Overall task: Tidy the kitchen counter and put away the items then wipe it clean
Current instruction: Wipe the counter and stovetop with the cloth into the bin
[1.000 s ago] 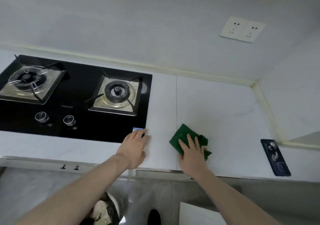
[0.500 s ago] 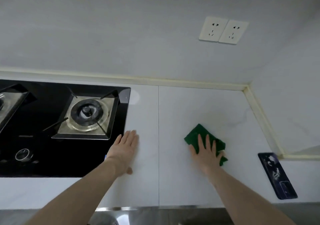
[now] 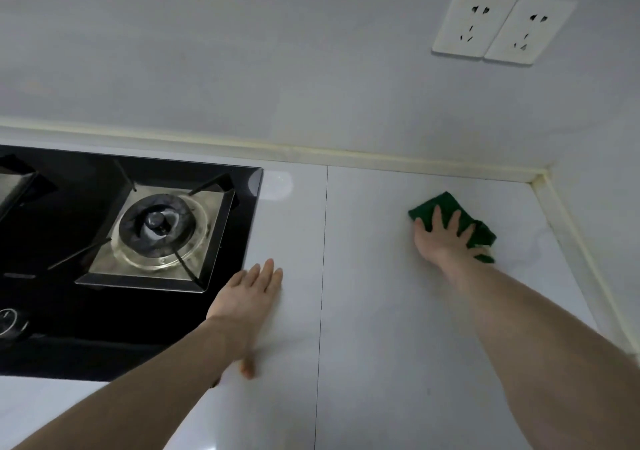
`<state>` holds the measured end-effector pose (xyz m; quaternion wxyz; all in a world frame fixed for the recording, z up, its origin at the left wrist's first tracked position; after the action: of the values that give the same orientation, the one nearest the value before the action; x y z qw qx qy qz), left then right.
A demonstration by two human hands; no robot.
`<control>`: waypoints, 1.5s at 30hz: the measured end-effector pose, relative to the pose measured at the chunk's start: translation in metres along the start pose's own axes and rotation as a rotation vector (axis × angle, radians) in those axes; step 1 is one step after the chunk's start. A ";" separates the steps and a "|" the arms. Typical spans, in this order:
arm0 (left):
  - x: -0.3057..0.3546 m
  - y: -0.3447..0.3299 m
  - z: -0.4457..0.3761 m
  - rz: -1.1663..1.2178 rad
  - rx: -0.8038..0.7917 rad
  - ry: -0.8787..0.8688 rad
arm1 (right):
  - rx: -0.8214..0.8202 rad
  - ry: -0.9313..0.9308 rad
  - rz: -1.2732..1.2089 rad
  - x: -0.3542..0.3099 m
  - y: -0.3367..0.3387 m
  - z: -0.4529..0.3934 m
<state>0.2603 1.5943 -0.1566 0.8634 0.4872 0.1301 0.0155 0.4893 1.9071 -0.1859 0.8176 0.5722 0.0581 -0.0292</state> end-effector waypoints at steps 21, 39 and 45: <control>0.001 0.001 0.002 0.016 -0.058 0.064 | 0.079 0.440 0.083 -0.073 -0.025 0.036; -0.002 0.008 0.008 0.067 -0.008 0.059 | -0.006 0.216 0.149 0.045 -0.059 0.147; -0.005 0.005 0.010 0.090 0.022 0.052 | -0.052 0.574 0.184 -0.042 -0.098 0.253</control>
<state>0.2585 1.5882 -0.1467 0.8528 0.5013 0.1306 0.0654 0.4522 1.6348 -0.1862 0.7814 0.5387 0.2353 0.2094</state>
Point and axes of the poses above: each hand's wrist, its own z-axis away from the middle knuckle, its own y-axis out of the back of the hand, x = y × z, the point moved 6 cm from there along -z, towards the middle knuckle, and after that the axes turned 9 degrees about x, right-handed, at the moved point
